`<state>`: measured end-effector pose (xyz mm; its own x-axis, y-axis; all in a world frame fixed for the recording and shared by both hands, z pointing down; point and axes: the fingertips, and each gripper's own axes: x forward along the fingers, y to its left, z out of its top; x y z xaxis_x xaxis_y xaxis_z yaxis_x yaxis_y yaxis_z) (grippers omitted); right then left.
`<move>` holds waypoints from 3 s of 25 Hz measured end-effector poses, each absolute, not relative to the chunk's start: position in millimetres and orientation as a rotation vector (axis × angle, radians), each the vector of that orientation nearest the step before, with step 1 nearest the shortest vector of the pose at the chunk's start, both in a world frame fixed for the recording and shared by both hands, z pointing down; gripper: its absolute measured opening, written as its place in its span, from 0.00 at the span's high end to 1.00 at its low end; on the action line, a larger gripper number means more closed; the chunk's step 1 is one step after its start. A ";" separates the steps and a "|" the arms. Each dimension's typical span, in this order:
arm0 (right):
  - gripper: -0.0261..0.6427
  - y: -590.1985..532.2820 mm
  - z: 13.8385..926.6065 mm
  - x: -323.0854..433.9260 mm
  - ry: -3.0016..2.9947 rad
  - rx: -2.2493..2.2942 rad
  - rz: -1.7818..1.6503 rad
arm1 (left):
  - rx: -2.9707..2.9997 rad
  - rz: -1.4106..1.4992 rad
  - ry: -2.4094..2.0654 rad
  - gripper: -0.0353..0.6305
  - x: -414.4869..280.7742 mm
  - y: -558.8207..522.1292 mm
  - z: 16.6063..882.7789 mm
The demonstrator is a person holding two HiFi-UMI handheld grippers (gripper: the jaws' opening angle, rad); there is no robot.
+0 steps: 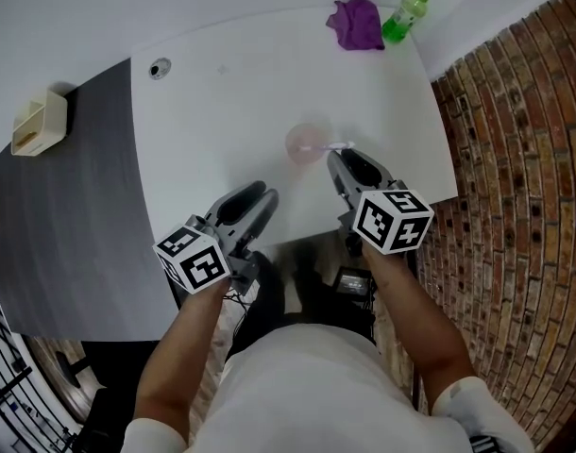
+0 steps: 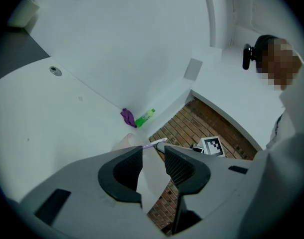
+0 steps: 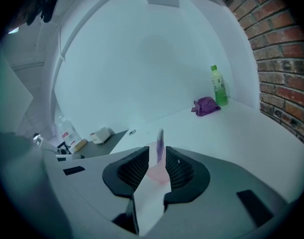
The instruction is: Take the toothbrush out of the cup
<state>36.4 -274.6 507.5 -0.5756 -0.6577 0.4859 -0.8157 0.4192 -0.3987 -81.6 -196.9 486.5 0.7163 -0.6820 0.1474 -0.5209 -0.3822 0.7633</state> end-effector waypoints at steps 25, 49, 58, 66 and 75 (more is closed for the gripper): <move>0.84 -293.9 516.4 32.0 -2.384 1.355 0.897 | 2.062 -0.222 -0.878 0.77 -61.8 -221.8 499.1; 0.88 -294.9 492.6 32.4 -2.436 1.360 0.854 | 2.074 -0.259 -0.897 0.77 -69.7 -215.0 485.5; 0.88 -289.7 474.1 37.4 -2.468 1.380 0.838 | 2.092 -0.294 -0.911 0.77 -71.3 -207.2 470.7; 0.88 -283.1 454.7 40.3 -2.502 1.396 0.817 | 2.115 -0.323 -0.918 0.77 -71.7 -199.2 452.5; 0.88 -273.9 433.2 45.2 -2.542 1.407 0.811 | 2.124 -0.387 -0.917 0.77 -74.0 -189.1 426.7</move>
